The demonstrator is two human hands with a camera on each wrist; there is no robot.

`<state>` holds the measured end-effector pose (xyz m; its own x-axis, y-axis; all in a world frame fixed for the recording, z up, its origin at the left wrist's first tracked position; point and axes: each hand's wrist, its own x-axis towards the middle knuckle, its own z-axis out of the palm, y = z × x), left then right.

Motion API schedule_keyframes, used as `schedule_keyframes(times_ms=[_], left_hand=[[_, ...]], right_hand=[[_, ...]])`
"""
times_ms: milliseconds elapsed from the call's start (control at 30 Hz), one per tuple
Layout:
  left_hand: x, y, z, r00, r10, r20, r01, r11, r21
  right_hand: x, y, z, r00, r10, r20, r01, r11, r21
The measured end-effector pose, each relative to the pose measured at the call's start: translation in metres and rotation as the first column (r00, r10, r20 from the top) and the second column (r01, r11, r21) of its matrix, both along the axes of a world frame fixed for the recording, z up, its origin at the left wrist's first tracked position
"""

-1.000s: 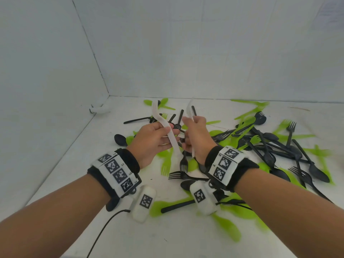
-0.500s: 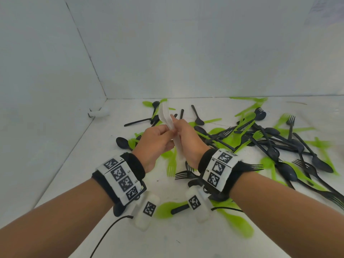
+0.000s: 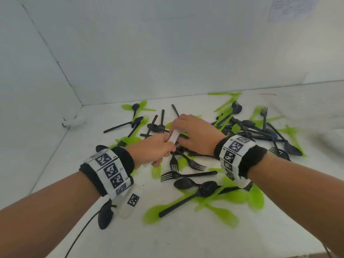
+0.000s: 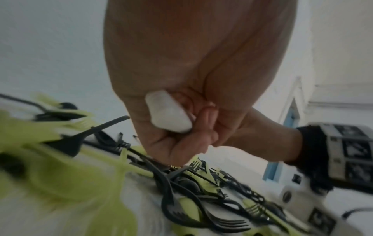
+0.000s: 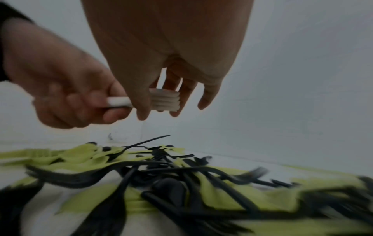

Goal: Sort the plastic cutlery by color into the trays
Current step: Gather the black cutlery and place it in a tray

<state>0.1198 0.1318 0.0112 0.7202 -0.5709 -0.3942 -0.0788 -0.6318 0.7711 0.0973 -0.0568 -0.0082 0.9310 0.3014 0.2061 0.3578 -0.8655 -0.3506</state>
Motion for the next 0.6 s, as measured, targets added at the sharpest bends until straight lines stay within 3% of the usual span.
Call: schedule_keyframes(times_ms=[100, 200, 333, 533, 600], left_hand=[[0.003, -0.012, 0.003, 0.913, -0.279, 0.296, 0.212, 0.947, 0.239], [0.002, -0.032, 0.006, 0.768, -0.383, 0.513, 0.248, 0.917, 0.313], [0.002, -0.082, 0.006, 0.694, -0.438, 0.571, 0.314, 0.898, 0.307], [-0.024, -0.183, 0.005, 0.67, -0.443, 0.595, 0.322, 0.896, 0.305], [-0.038, -0.218, 0.008, 0.691, -0.425, 0.584, 0.318, 0.905, 0.283]], right_hand=[[-0.01, -0.036, 0.005, 0.999, -0.047, -0.01, 0.046, 0.998, -0.042], [-0.022, -0.078, 0.011, 0.99, -0.142, -0.024, 0.14, 0.988, -0.064], [-0.043, -0.131, 0.016, 0.982, -0.191, 0.001, 0.19, 0.98, -0.06], [-0.078, -0.231, 0.007, 0.98, -0.197, 0.013, 0.197, 0.98, -0.03], [-0.09, -0.266, 0.006, 0.981, -0.193, 0.004, 0.193, 0.981, -0.018]])
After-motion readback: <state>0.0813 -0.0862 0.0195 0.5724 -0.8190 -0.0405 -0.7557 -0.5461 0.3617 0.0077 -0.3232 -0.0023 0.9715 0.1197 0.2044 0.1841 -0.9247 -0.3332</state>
